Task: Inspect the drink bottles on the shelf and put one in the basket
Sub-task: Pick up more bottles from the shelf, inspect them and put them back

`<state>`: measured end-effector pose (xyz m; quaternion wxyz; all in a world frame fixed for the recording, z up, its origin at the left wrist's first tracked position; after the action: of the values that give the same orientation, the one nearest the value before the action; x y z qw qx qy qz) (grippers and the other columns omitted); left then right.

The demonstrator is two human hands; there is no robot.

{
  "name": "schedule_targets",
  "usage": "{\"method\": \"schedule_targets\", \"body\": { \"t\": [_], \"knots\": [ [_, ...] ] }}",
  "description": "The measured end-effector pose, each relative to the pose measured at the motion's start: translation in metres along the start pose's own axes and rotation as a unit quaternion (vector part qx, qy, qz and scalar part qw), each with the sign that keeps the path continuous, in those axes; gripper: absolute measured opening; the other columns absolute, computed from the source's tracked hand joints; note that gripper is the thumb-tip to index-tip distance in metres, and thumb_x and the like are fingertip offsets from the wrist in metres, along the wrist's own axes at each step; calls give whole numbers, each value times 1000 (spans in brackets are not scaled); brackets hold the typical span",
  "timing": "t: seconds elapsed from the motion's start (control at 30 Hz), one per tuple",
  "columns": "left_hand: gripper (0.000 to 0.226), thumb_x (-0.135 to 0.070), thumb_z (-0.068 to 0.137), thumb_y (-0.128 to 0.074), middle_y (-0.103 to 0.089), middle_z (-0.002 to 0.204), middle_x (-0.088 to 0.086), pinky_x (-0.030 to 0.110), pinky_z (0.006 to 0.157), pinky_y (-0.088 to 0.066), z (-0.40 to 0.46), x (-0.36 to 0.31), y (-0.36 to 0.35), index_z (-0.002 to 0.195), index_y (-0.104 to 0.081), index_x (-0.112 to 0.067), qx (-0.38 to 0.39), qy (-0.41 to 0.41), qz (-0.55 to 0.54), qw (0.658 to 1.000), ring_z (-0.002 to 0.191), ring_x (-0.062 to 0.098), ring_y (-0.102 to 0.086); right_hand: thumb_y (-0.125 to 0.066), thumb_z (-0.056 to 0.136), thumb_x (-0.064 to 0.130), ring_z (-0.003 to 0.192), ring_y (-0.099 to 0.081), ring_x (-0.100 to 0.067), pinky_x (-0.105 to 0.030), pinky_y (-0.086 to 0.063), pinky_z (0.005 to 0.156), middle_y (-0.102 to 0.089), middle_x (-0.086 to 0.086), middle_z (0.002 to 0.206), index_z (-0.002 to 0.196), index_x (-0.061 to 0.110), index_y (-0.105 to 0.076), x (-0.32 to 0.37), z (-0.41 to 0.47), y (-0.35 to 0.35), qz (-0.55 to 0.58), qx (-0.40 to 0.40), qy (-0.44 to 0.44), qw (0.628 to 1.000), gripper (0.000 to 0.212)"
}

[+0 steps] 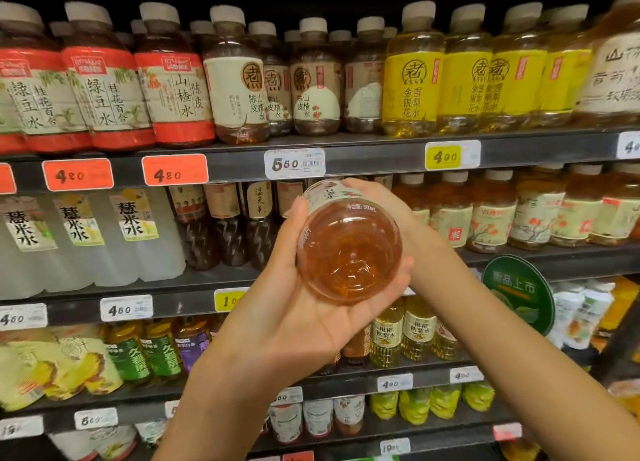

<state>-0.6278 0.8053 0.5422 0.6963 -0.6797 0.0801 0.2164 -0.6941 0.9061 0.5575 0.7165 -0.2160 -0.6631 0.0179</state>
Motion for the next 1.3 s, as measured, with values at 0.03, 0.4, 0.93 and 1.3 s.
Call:
{"method": "schedule_targets", "body": {
  "t": [0.03,0.4,0.93,1.3],
  "knots": [
    [74,-25,59,-89,-59,126,27,56,82,-55,0,0,2,119,-62,7,-6,-1,1,1000,108,44,-62,-40,101,14,45,-57,-6,-26,-45,62,-61,6,49,80,11,-53,3,2,-1,6,2,4,1000,25],
    [83,-38,52,-90,-68,122,5,36,95,-53,7,-25,43,125,-57,-17,-85,-129,397,904,116,22,-62,-64,86,22,85,-68,-28,-39,-55,81,-69,-4,79,93,15,-67,80,-36,-14,-118,40,303,945,10],
    [83,-22,59,-89,-58,120,-17,9,83,-48,-1,-61,33,127,-44,-39,-122,-385,686,605,113,3,-58,-60,82,16,112,-60,-18,-30,-45,95,-63,-10,115,117,4,-54,68,-91,-31,-308,134,463,820,37],
    [92,-22,57,-92,-57,128,-12,20,93,-49,15,-61,44,134,-42,-32,-138,-363,689,612,120,6,-55,-66,78,8,104,-64,-25,-35,-48,93,-68,-8,100,97,8,-59,61,-100,-38,-308,187,463,810,21]
  ]
}}
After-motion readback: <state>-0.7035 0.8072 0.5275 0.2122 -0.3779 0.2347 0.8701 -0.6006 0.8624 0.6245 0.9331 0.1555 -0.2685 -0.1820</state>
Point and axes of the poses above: each hand's wrist, its own z-axis towards the middle knuckle, its own y-axis out of the back of the hand, x = y × z, the point moved 8 cm from there along z, towards the middle knuckle
